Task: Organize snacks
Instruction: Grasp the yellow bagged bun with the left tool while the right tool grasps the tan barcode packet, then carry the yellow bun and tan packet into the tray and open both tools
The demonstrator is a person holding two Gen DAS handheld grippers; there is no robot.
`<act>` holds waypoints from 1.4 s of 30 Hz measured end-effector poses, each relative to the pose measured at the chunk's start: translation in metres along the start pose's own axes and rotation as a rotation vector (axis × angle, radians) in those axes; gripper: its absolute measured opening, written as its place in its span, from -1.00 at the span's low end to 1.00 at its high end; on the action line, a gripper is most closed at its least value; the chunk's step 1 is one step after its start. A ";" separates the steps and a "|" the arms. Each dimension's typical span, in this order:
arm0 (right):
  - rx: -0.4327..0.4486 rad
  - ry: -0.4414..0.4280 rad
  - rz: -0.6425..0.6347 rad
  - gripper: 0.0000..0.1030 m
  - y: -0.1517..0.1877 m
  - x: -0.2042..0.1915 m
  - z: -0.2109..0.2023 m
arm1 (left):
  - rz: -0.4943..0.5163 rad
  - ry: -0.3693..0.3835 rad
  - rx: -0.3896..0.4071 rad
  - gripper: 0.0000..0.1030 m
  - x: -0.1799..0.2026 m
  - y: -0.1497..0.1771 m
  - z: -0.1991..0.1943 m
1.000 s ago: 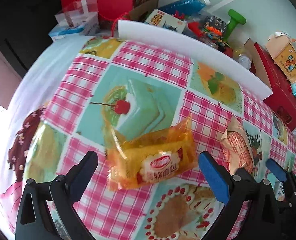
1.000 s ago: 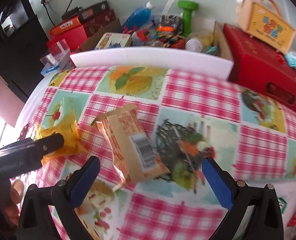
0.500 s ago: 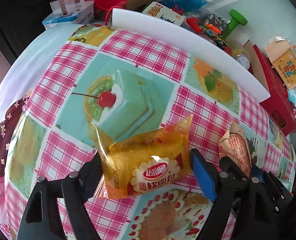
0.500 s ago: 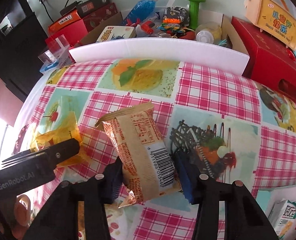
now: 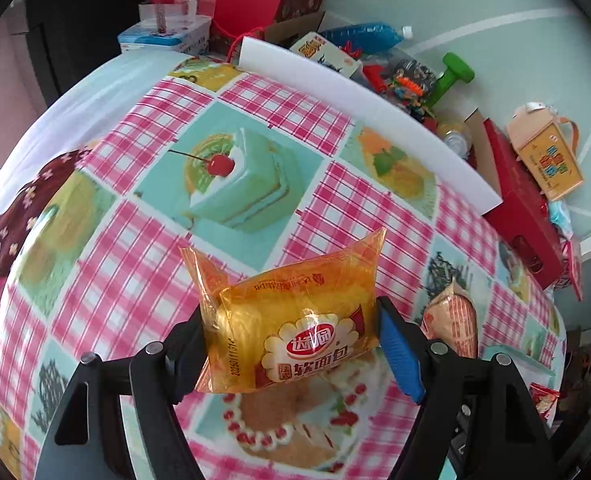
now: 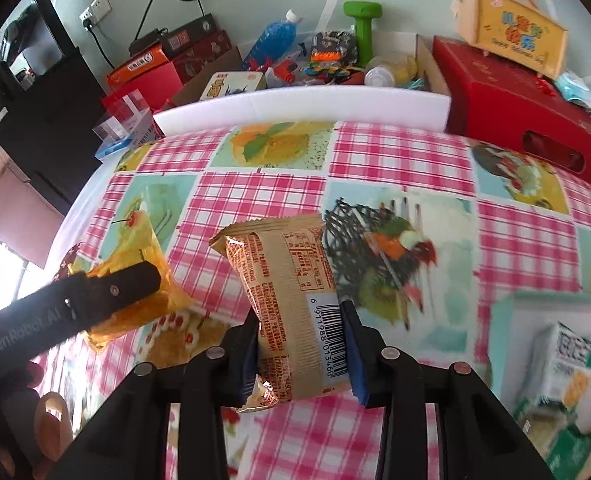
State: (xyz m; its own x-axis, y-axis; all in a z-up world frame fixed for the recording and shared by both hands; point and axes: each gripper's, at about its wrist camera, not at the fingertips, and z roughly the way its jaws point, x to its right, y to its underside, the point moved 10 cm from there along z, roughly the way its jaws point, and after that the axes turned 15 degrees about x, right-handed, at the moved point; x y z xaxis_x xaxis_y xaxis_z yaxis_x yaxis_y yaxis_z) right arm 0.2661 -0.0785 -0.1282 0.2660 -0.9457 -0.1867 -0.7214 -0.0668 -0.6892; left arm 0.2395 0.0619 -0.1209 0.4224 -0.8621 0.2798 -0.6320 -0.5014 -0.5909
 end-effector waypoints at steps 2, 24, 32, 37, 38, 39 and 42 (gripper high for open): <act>0.010 0.000 0.021 -0.25 0.004 0.004 -0.013 | -0.012 0.000 0.014 0.52 0.001 0.003 -0.013; 0.158 0.135 0.233 -0.24 0.021 0.104 -0.133 | 0.143 0.167 0.057 0.52 0.106 0.051 -0.071; 0.200 0.247 0.345 -0.25 0.009 0.182 -0.149 | 0.263 0.276 0.031 0.52 0.180 0.065 -0.062; 0.199 0.295 0.365 -0.24 0.005 0.216 -0.149 | 0.318 0.308 -0.029 0.52 0.216 0.086 -0.043; 0.198 0.301 0.367 -0.24 0.005 0.221 -0.149 | 0.334 0.313 -0.042 0.52 0.223 0.092 -0.039; 0.197 0.302 0.371 -0.24 0.003 0.228 -0.148 | 0.349 0.316 -0.054 0.52 0.229 0.096 -0.035; 0.184 0.300 0.373 -0.25 -0.002 0.241 -0.141 | 0.392 0.327 -0.083 0.52 0.247 0.109 -0.027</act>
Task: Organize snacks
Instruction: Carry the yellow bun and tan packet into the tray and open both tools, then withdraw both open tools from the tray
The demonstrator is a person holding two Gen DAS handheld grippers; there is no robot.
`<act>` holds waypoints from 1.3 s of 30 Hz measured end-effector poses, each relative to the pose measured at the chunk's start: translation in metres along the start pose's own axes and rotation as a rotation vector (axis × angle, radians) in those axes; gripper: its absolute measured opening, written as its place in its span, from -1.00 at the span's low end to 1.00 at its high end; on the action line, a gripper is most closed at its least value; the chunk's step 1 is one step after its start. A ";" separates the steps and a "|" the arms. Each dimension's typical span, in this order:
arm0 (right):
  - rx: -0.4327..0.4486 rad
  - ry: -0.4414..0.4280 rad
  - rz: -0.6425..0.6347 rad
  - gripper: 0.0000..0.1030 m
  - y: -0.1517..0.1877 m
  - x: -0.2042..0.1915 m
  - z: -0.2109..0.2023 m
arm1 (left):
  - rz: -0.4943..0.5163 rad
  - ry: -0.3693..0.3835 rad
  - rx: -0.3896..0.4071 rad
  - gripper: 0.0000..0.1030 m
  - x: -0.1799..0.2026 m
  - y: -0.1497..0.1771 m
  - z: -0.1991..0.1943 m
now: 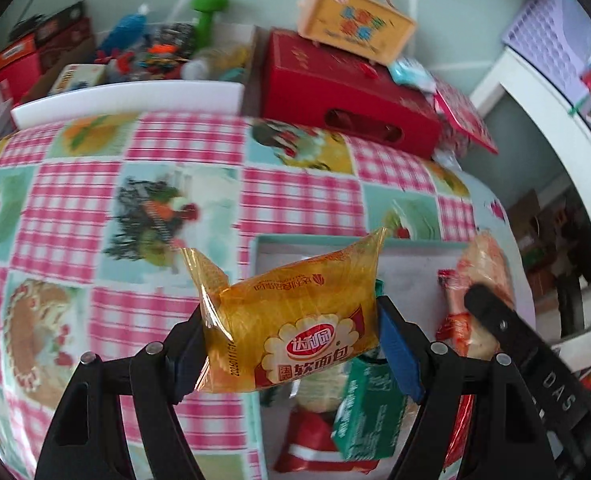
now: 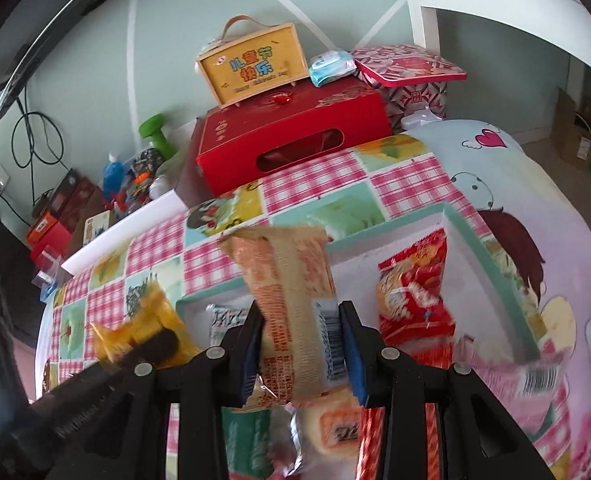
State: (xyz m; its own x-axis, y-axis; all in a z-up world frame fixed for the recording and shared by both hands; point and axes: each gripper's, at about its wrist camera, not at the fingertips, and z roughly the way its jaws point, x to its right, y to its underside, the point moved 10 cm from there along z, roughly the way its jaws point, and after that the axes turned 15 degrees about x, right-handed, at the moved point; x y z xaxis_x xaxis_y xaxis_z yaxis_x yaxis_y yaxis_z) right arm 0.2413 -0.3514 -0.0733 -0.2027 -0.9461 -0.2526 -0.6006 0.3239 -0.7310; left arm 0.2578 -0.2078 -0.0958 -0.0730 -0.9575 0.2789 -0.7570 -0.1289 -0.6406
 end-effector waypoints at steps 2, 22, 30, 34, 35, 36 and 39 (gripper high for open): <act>-0.011 0.003 -0.006 -0.25 -0.002 0.003 0.007 | 0.019 0.010 -0.012 0.52 0.009 0.002 0.007; -0.037 0.050 -0.023 -0.28 0.012 0.022 0.000 | -0.087 0.068 -0.056 0.74 0.017 0.015 0.008; -0.043 0.058 -0.043 0.10 0.021 0.008 -0.013 | -0.136 0.101 -0.027 0.78 0.008 0.011 -0.017; -0.046 0.066 -0.072 0.18 0.029 0.001 -0.020 | -0.155 0.068 0.007 0.78 -0.010 0.013 -0.034; -0.048 0.064 -0.076 0.24 0.031 -0.002 -0.022 | -0.150 0.037 0.025 0.78 -0.018 0.014 -0.039; -0.049 0.058 -0.079 0.27 0.035 -0.006 -0.024 | -0.140 0.008 0.040 0.79 -0.025 0.015 -0.043; -0.057 0.050 -0.098 0.39 0.043 -0.014 -0.028 | -0.077 -0.121 0.086 0.92 -0.049 0.017 -0.056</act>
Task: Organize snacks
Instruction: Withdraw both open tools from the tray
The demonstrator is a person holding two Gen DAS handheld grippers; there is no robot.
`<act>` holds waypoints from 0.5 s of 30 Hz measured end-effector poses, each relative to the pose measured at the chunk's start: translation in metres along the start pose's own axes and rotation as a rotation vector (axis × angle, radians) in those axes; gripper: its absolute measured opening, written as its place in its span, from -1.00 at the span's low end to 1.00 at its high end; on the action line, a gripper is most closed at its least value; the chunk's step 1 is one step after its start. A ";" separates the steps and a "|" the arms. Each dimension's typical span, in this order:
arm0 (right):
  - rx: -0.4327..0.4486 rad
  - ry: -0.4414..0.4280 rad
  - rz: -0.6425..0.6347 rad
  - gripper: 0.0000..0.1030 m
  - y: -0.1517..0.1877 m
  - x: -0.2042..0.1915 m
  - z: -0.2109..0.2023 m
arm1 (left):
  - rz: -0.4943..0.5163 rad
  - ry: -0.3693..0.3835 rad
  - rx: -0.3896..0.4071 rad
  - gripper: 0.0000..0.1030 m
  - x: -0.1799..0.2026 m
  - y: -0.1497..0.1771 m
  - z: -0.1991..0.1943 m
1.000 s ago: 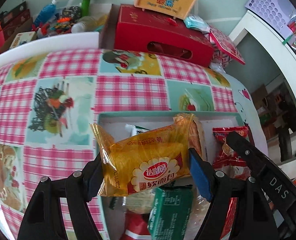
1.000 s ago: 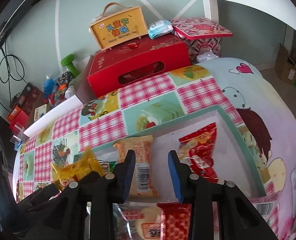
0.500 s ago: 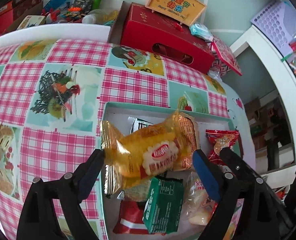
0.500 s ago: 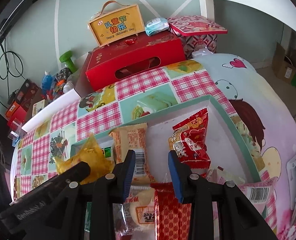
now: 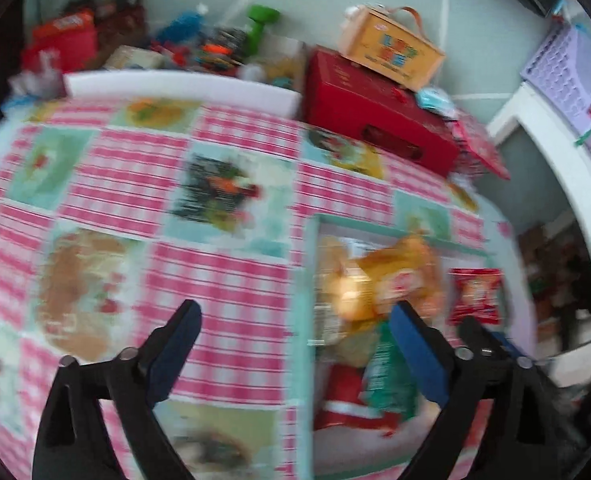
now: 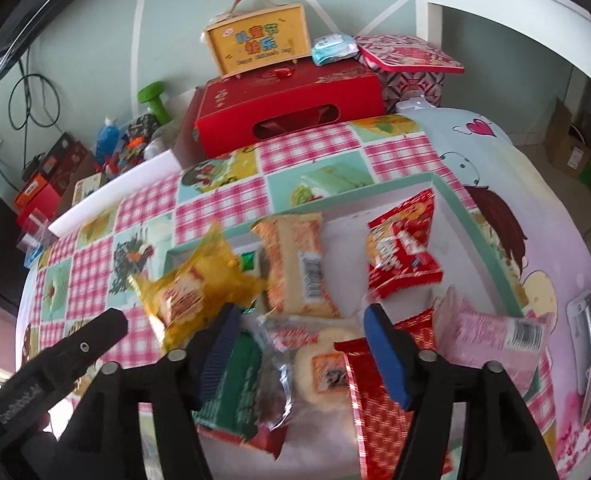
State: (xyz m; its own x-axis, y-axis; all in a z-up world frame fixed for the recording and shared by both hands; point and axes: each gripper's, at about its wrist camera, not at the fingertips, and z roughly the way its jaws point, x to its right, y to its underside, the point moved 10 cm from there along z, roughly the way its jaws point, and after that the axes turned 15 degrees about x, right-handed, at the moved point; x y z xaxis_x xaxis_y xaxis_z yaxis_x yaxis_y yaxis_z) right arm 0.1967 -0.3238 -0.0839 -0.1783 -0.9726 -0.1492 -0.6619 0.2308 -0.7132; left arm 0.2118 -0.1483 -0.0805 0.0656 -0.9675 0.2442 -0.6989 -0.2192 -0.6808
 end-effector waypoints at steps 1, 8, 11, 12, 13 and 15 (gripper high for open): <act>-0.004 -0.003 -0.011 0.45 0.004 -0.004 -0.001 | 0.025 -0.039 0.019 0.92 -0.008 0.000 -0.003; -0.005 -0.008 -0.080 0.87 0.021 -0.028 -0.005 | 0.156 -0.204 0.050 0.92 -0.051 0.009 -0.018; 0.008 -0.003 -0.098 1.00 0.024 -0.032 -0.009 | 0.176 -0.259 0.022 0.92 -0.067 0.019 -0.020; 0.013 0.001 -0.106 1.00 0.026 -0.033 -0.011 | 0.170 -0.273 0.014 0.92 -0.072 0.022 -0.021; 0.015 0.004 -0.112 1.00 0.028 -0.034 -0.013 | 0.161 -0.282 0.008 0.92 -0.076 0.024 -0.021; 0.026 0.012 -0.125 1.00 0.032 -0.035 -0.018 | 0.135 -0.304 -0.010 0.92 -0.085 0.029 -0.025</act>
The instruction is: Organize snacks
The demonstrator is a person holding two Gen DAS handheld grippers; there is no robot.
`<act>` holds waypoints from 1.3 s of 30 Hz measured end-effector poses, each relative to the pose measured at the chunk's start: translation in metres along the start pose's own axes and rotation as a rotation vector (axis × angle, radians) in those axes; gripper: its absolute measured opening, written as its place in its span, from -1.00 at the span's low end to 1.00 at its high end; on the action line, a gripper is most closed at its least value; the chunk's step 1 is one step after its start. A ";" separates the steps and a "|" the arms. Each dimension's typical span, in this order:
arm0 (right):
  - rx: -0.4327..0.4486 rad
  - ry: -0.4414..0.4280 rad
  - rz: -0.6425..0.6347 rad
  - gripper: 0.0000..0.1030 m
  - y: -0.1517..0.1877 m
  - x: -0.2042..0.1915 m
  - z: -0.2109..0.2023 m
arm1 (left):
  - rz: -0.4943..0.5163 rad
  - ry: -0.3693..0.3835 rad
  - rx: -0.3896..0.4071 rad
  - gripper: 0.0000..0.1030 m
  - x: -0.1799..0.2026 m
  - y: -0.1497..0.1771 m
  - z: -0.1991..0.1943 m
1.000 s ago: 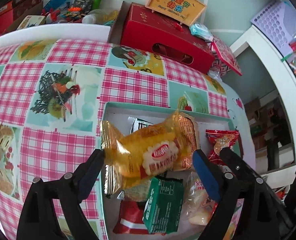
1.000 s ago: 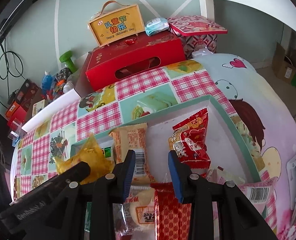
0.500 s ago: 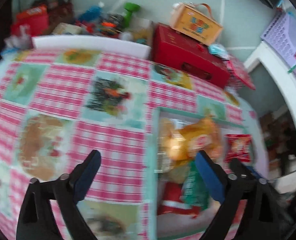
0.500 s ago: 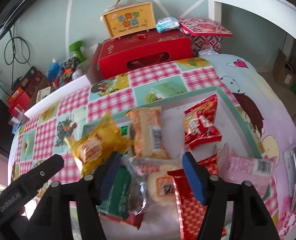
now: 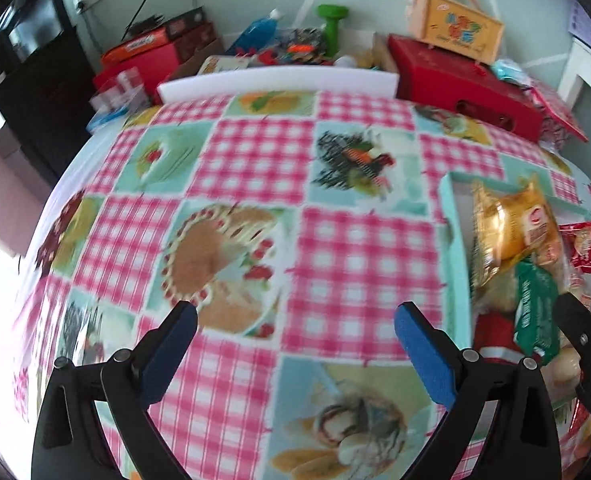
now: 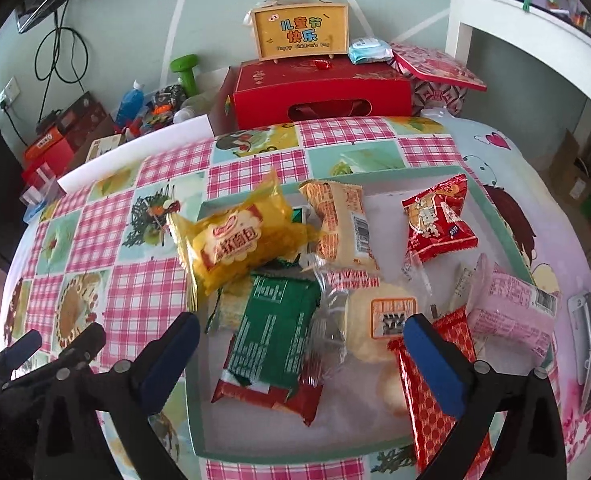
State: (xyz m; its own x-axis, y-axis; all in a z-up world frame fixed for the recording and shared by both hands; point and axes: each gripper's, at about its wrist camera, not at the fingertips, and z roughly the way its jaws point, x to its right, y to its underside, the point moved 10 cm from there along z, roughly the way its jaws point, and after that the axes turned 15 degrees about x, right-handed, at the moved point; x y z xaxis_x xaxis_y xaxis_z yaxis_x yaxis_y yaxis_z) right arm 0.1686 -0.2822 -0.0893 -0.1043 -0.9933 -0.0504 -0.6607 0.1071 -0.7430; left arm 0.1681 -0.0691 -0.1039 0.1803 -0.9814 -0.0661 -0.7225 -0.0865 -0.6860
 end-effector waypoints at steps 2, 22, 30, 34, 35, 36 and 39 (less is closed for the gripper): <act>0.010 0.011 -0.009 1.00 0.005 0.000 -0.005 | -0.012 -0.005 -0.008 0.92 -0.005 0.005 -0.002; 0.024 0.030 -0.018 1.00 0.059 0.001 -0.047 | 0.066 0.037 -0.084 0.92 -0.012 0.068 -0.030; 0.016 0.036 -0.017 1.00 0.072 0.008 -0.056 | 0.078 0.024 -0.089 0.92 -0.017 0.086 -0.038; 0.007 0.033 -0.012 1.00 0.079 0.010 -0.059 | 0.075 0.014 -0.092 0.92 -0.021 0.092 -0.041; 0.005 0.033 -0.012 1.00 0.080 0.011 -0.059 | 0.075 0.013 -0.092 0.92 -0.021 0.093 -0.041; 0.001 0.034 -0.013 1.00 0.081 0.011 -0.059 | 0.075 0.012 -0.091 0.92 -0.021 0.093 -0.042; 0.001 0.033 -0.012 1.00 0.082 0.011 -0.058 | 0.075 0.010 -0.089 0.92 -0.022 0.093 -0.042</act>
State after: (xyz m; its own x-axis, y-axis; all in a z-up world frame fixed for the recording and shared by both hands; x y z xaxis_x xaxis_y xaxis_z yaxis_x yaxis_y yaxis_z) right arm 0.0697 -0.2822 -0.1118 -0.1205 -0.9925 -0.0194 -0.6615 0.0948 -0.7439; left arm 0.0690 -0.0626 -0.1352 0.1167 -0.9874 -0.1072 -0.7901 -0.0269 -0.6123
